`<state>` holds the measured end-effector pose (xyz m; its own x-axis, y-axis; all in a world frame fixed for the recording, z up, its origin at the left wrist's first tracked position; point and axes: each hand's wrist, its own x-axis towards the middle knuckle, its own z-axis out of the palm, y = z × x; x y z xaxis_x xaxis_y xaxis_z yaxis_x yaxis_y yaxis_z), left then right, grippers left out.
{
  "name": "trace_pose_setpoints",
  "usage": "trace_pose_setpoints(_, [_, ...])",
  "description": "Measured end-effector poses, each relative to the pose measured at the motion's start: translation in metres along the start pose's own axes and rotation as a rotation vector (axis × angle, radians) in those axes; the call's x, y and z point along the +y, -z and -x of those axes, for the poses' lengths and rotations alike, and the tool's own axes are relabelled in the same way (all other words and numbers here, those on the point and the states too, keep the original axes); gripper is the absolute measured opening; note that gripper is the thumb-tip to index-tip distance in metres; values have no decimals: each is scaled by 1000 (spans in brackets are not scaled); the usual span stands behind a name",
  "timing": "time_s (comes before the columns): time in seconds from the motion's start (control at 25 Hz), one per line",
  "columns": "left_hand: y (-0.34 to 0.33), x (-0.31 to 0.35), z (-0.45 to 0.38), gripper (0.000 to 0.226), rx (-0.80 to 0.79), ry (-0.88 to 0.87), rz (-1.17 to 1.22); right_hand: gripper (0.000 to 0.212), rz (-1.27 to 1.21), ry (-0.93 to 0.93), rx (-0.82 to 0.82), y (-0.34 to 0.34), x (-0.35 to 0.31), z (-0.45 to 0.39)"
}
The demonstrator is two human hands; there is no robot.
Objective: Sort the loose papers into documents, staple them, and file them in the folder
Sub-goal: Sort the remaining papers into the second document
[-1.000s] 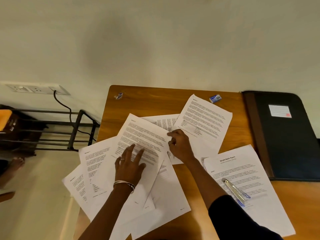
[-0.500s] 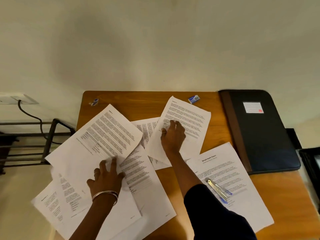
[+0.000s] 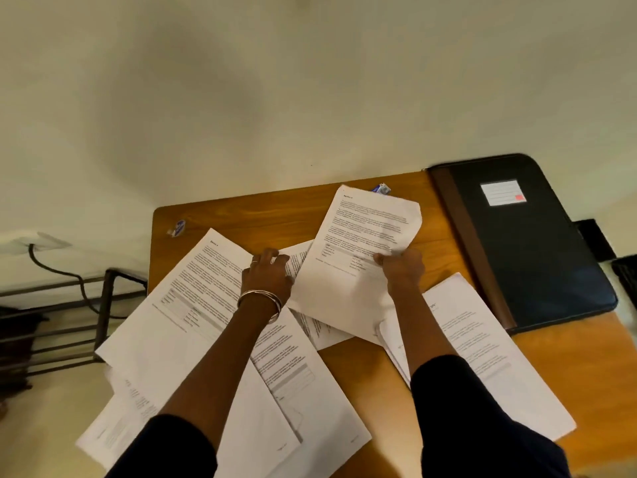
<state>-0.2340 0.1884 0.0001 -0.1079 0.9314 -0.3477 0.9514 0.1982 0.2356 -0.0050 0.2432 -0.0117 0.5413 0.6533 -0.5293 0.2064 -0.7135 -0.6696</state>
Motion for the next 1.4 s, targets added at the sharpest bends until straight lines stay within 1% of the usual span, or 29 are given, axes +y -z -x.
trace_pose_setpoints(0.04, [1, 2, -7, 50, -9, -8, -6, 40, -181, -14, -35, 10, -4, 3])
trace_pose_setpoints(0.08, [1, 3, -14, 53, -21, -20, -17, 35, -349, -20, -66, 22, -10, 6])
trace_pose_setpoints(0.16, [1, 7, -28, 64, -76, -43, -53, 36, -607, 42, -91, 47, -15, 5])
trace_pose_setpoints(0.2, [-1, 9, -33, 73, -112, -51, -77, 39, -678, 90, -74, 58, -13, 3])
trace_pose_setpoints(0.24, [-4, 10, -37, 83, -137, -54, -94, 41, -709, 116, -37, 67, -11, 3])
trace_pose_setpoints(0.32, [-12, 15, -40, 99, -163, -78, -150, 41, -705, 105, 69, 77, -2, 1])
trace_pose_setpoints(0.4, [-19, 19, -42, 106, -116, -100, -206, 40, -699, 59, 134, 80, 8, -1])
trace_pose_setpoints(0.48, [-19, 25, -45, 106, -58, -94, -231, 38, -709, -3, 209, 82, 16, -4])
trace_pose_setpoints(0.52, [-17, 27, -47, 102, -45, -94, -234, 37, -724, -19, 251, 83, 19, -6])
trace_pose_setpoints(0.56, [-13, 28, -50, 93, -43, -95, -226, 35, -734, -25, 280, 83, 22, -6])
trace_pose_setpoints(0.64, [-5, 32, -56, 57, 20, -108, -161, 32, -717, -8, 320, 85, 25, -7])
trace_pose_setpoints(0.68, [-1, 31, -60, 42, 56, -100, -73, 32, -705, 3, 338, 85, 26, -7])
trace_pose_setpoints(0.72, [9, 33, -60, 34, 78, -85, 78, 32, -699, 12, 355, 86, 28, -7])
trace_pose_setpoints(0.8, [33, 35, -62, 30, 108, -37, 431, 32, -695, 37, 378, 90, 29, -8])
trace_pose_setpoints(0.88, [64, 36, -66, 25, 190, 9, 641, 32, -693, 57, 380, 92, 28, -8])
trace_pose_setpoints(0.96, [91, 32, -71, 23, 326, 146, 842, 33, -691, 66, 358, 91, 28, -5])
trace_pose_setpoints(1.0, [102, 27, -72, 25, 371, 221, 988, 33, -686, 62, 347, 89, 28, -3])
trace_pose_setpoints(1.08, [116, 16, -65, 25, 398, 297, 1225, 33, -670, 59, 324, 85, 27, 4])
trace_pose_setpoints(1.16, [118, 7, -46, 18, 392, 340, 1277, 34, -672, 87, 282, 79, 26, 14])
trace_pose_setpoints(1.24, [115, -6, -25, 19, 422, 420, 1206, 33, -663, 114, 244, 73, 25, 22])
trace_pose_setpoints(1.28, [112, -14, -16, 22, 468, 455, 1169, 32, -652, 127, 223, 71, 24, 26])
trace_pose_setpoints(1.32, [110, -23, -6, 23, 570, 466, 1143, 30, -626, 136, 189, 69, 22, 31])
trace_pose_setpoints(1.4, [115, -37, 15, 25, 836, 468, 1071, 22, -548, 148, 89, 64, 18, 41])
